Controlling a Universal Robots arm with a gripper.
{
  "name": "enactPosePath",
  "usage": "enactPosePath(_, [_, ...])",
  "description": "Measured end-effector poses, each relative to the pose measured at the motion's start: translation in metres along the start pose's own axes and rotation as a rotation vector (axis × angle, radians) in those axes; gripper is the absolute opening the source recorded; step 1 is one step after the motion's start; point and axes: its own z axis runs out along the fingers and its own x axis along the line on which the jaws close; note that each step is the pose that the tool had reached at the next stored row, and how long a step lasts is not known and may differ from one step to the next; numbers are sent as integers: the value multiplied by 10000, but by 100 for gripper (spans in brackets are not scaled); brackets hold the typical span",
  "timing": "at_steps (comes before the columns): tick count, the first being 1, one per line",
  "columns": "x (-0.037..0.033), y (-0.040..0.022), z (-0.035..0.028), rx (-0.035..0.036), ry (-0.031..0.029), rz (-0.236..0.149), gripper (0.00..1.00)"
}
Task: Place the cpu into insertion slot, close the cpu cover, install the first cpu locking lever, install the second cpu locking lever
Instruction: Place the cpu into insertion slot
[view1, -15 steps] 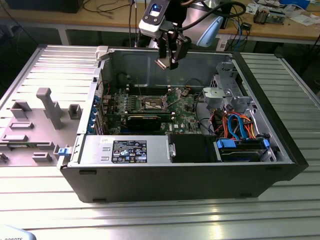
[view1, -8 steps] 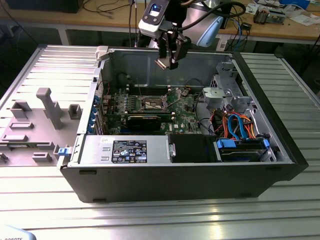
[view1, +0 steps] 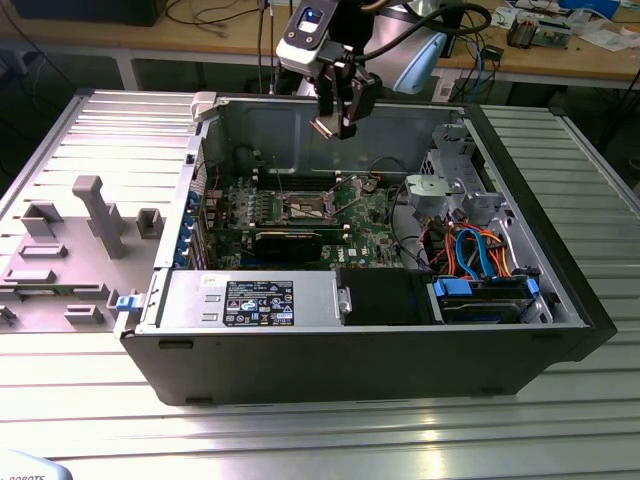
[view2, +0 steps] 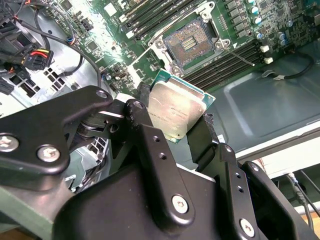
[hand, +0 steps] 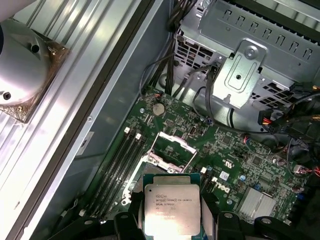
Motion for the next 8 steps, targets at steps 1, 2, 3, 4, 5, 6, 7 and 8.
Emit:
enactPosePath(1, [0,0,0,0,-2,17,55])
enactPosePath(2, [0,0,0,0,-3,27,55])
enactPosePath(3, [0,0,0,-1,-4,42,55])
enactPosePath(4, [0,0,0,-2,-5,54,55])
enactPosePath(5, [0,0,0,-2,-6,64,55])
enactPosePath(6, [0,0,0,-2,-7,75,55])
enactPosePath(7, [0,0,0,-2,-7,83,55])
enactPosePath(8, [0,0,0,-2,-8,92,55])
